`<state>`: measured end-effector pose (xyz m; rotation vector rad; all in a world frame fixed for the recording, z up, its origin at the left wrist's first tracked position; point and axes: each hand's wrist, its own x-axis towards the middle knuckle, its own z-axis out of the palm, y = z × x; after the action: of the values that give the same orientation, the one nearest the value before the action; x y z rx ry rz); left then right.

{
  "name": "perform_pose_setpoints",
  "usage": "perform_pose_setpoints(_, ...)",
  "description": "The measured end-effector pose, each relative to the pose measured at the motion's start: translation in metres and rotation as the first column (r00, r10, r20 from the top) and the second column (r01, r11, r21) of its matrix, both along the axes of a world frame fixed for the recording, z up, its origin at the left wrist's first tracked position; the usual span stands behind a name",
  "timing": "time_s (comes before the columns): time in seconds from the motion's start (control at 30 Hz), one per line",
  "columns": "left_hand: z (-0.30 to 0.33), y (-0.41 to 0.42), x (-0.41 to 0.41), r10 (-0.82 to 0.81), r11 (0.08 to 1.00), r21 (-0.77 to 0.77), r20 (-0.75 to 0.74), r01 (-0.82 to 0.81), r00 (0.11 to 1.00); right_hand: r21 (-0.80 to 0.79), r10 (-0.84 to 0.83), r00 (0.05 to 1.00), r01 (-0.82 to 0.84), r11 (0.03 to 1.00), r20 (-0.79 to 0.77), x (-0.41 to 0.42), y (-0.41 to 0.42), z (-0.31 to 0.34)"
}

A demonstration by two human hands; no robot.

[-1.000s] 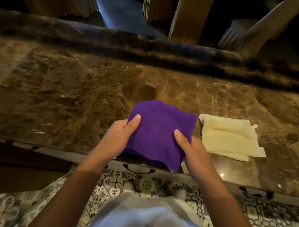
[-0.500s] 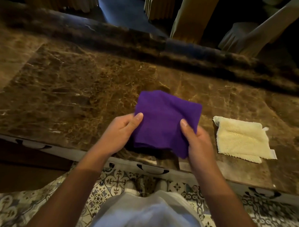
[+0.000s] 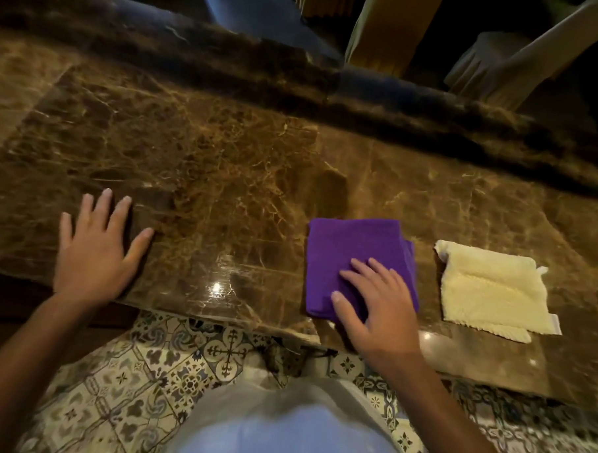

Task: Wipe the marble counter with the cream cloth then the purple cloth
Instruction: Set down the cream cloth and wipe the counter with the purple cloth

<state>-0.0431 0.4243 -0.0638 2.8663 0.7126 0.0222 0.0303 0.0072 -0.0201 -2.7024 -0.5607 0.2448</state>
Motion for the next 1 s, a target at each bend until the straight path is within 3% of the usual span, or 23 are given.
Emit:
perform_pose_setpoints(0.17, -0.010, 0.003, 0.004, -0.008, 1.000, 0.021, 0.007, 0.008, 1.000, -0.171, -0.037, 0.997, 0.049, 0.984, 0.069, 0.046, 0.045, -0.023)
perform_pose_setpoints(0.47, -0.014, 0.002, 0.003, 0.006, 0.996, 0.093, 0.046, -0.011, 0.999, -0.179, -0.050, 0.993, 0.068, 0.981, 0.103, 0.223, 0.157, -0.031)
perform_pose_setpoints(0.6, -0.015, 0.002, 0.003, 0.016, 0.994, 0.102, 0.066, -0.023, 0.998, -0.179, -0.010, 0.995, 0.027, 0.983, 0.097, 0.257, 0.191, -0.027)
perform_pose_setpoints(0.73, -0.016, 0.002, 0.003, 0.024, 0.994, 0.107, 0.076, -0.032, 0.997, -0.198, 0.125, 0.986, -0.101, 0.975, 0.108, 0.217, 0.190, -0.026)
perform_pose_setpoints(0.93, -0.012, 0.002, 0.005, 0.043, 0.995, 0.091, 0.050, -0.048, 0.998, -0.125, 0.446, 0.884, -0.431, 0.894, 0.140, 0.051, 0.128, -0.039)
perform_pose_setpoints(1.0, -0.011, 0.002, 0.005, 0.053, 0.995, 0.082, 0.064, -0.058, 0.997, -0.143, 0.503, 0.854, -0.485, 0.863, 0.136, 0.030, 0.102, -0.041)
